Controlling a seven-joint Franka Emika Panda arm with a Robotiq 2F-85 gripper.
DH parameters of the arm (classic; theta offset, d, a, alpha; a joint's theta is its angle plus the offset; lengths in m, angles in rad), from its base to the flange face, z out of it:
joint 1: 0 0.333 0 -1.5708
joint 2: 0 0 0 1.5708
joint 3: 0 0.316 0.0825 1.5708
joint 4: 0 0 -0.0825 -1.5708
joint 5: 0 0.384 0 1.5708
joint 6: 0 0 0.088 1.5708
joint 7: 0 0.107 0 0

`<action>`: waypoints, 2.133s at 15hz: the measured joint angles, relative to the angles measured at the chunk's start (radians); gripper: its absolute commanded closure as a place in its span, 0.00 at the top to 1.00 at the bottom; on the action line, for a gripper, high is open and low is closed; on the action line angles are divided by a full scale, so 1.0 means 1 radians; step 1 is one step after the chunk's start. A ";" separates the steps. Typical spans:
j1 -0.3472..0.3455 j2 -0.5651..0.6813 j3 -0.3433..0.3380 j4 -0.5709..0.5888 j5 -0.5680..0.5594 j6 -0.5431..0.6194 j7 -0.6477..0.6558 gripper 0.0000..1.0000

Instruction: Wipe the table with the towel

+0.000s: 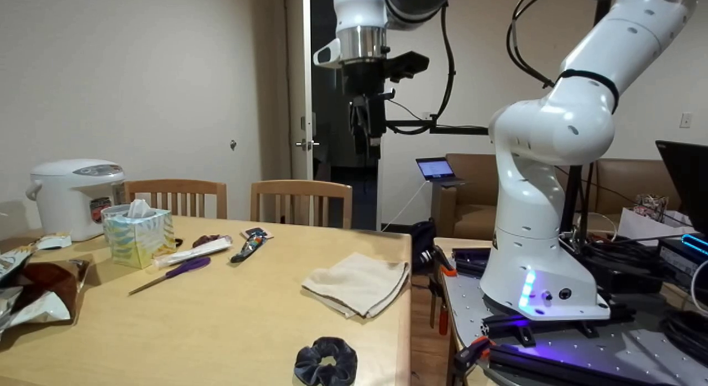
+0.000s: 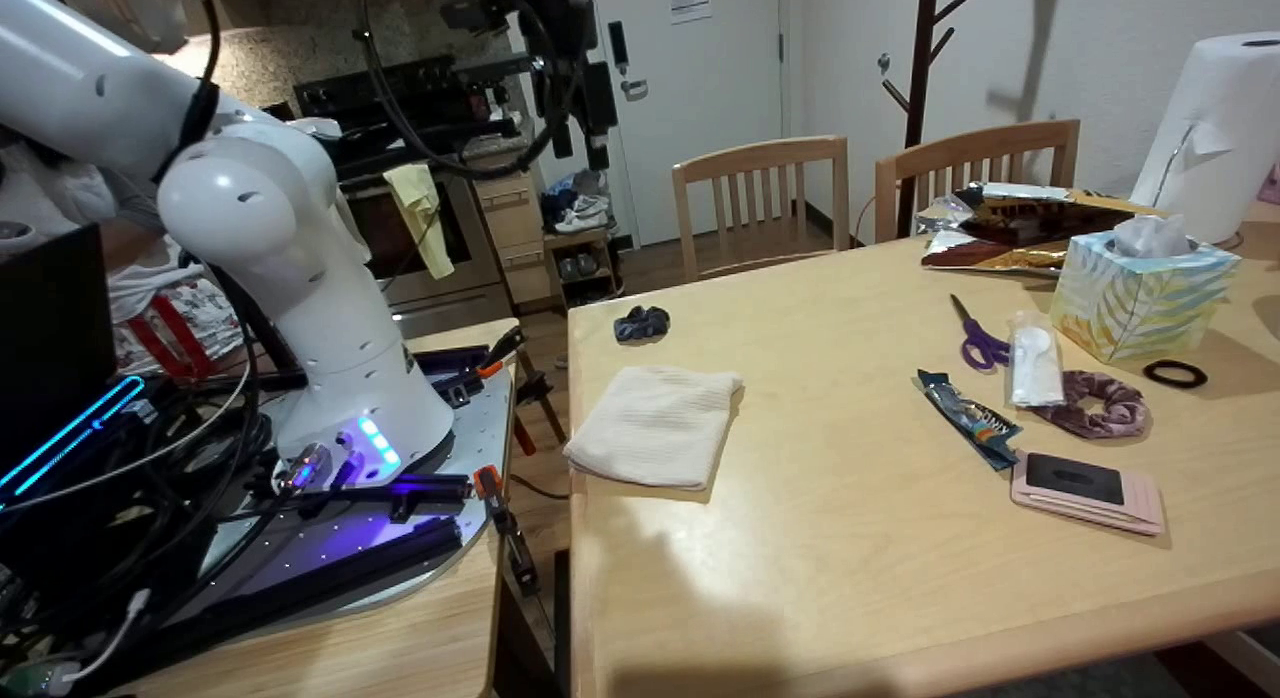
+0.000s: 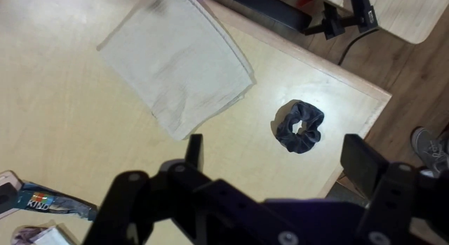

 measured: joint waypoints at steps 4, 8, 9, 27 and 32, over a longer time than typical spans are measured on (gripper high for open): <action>0.000 0.103 -0.044 -0.006 0.017 0.058 -0.089 1.00; -0.001 0.223 -0.070 -0.006 0.037 0.092 -0.142 1.00; -0.002 0.252 -0.074 -0.006 0.047 0.100 -0.158 1.00; -0.084 0.444 -0.029 -0.081 -0.092 0.469 -0.122 1.00; -0.123 0.506 -0.007 -0.063 -0.221 0.513 -0.074 1.00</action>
